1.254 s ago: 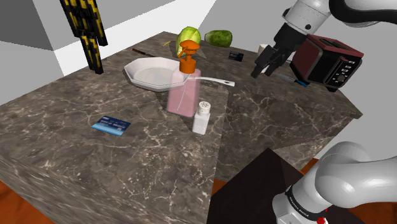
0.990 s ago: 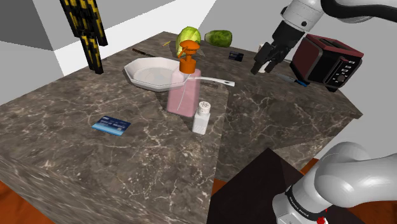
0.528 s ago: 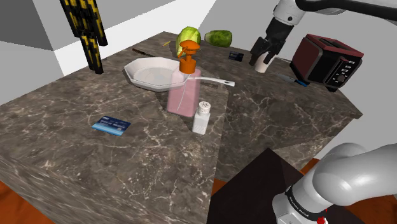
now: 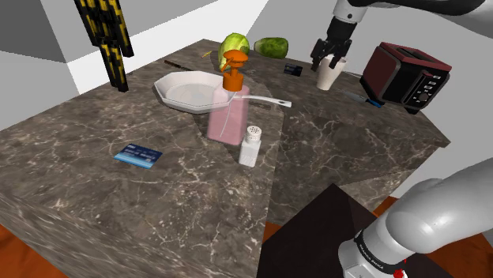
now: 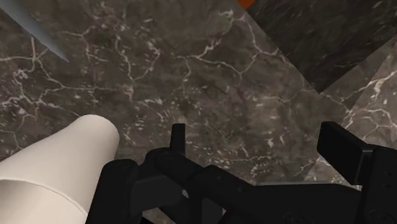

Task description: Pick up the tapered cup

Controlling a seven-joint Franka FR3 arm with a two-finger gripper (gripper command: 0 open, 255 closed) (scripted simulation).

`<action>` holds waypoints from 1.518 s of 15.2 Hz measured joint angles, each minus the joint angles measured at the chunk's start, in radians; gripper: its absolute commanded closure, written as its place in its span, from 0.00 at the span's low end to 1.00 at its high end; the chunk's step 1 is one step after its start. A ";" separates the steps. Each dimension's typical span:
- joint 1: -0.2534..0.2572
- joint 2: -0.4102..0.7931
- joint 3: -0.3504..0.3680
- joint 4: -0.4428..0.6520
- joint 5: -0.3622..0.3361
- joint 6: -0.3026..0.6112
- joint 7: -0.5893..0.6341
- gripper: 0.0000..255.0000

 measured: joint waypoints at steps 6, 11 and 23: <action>-0.040 0.210 -0.047 0.242 -0.042 -0.056 -0.041 0.00; -0.081 0.405 -0.087 0.492 -0.057 -0.124 -0.088 0.00; -0.083 0.388 -0.090 0.368 -0.071 -0.022 -0.071 1.00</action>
